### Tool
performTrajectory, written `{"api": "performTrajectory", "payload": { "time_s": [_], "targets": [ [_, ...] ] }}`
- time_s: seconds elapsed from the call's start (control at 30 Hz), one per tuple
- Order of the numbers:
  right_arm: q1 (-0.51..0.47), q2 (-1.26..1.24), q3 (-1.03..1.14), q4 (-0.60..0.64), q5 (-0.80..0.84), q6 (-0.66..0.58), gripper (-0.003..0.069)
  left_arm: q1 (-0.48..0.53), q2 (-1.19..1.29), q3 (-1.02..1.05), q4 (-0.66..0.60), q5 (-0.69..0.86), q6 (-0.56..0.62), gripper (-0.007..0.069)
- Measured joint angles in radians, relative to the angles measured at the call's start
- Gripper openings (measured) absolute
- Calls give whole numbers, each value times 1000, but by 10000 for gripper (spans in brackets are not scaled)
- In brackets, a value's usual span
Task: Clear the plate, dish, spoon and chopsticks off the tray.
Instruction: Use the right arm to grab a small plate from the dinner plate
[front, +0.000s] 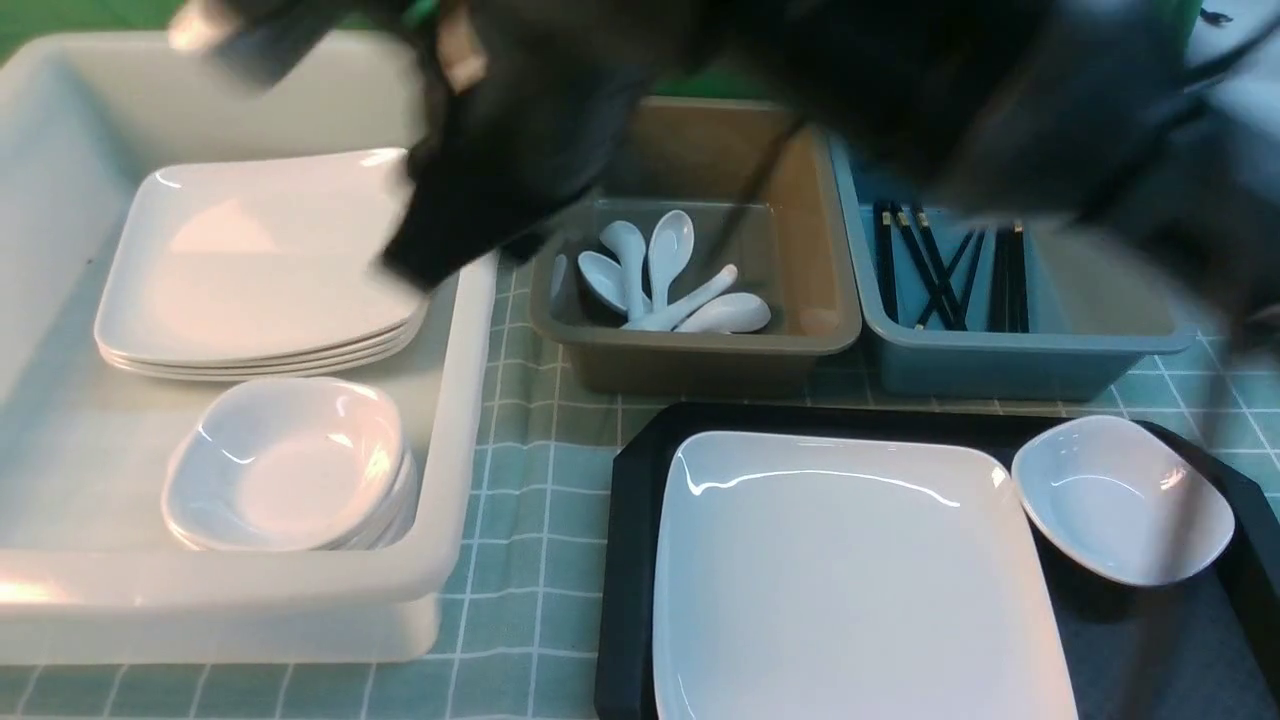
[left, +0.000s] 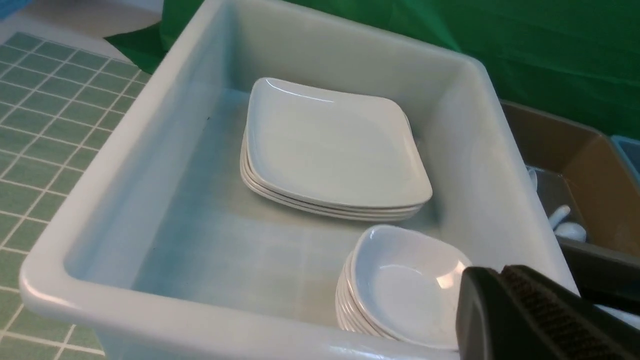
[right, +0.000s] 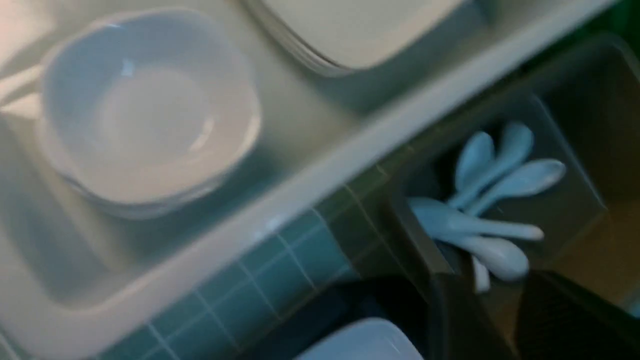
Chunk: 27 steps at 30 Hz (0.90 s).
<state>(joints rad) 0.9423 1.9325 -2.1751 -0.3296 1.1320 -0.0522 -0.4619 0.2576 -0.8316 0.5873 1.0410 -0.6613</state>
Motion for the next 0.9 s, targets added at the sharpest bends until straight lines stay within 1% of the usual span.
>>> {"api": "performTrajectory", "payload": {
  "time_s": [0.07, 0.1, 0.13, 0.17, 0.23, 0.27, 0.33, 0.37, 0.4, 0.43, 0.47, 0.53, 0.57, 0.67, 0.9],
  "targets": [
    [-71, -86, 118, 24, -1, 22, 71, 0, 9, 0, -28, 14, 35, 10],
    [-80, -96, 135, 24, -1, 22, 71, 0, 10, 0, -34, 17, 38, 10],
    [-132, -147, 223, 40, -1, 34, 63, 0, 20, 0, -48, 26, 52, 10],
    [-228, -234, 396, 46, -2, 65, 88, 1, 43, 0, -83, 35, 88, 10],
    [-354, -324, 610, 49, -8, 87, 163, 1, 84, 0, -135, 33, 135, 10],
    [-365, -331, 629, 49, -11, 89, 183, 1, 88, 0, -139, 33, 143, 10],
    [-464, -382, 809, 48, -51, 94, 290, 1, 132, 0, -186, 19, 177, 10],
    [-497, -399, 872, 48, -80, 93, 342, 1, 158, 0, -205, 7, 190, 10],
    [-550, -410, 991, 50, -150, 88, 461, 1, 207, 0, -252, -16, 221, 10],
    [-566, -406, 1042, 53, -184, 83, 507, 1, 234, 0, -279, -33, 245, 10],
    [-575, -401, 1083, 53, -216, 75, 537, 1, 255, 0, -300, -44, 259, 10],
    [-580, -385, 1125, 54, -265, 52, 572, 1, 295, 0, -336, -58, 293, 10],
    [-580, -383, 1129, 55, -265, 52, 575, 1, 300, 0, -340, -59, 293, 10],
    [-580, -326, 1163, 41, -340, 34, 577, 1, 368, 0, -388, -63, 317, 10],
    [-580, -219, 1165, -37, -381, 34, 569, 1, 378, 0, -407, -63, 332, 10]
  ]
}}
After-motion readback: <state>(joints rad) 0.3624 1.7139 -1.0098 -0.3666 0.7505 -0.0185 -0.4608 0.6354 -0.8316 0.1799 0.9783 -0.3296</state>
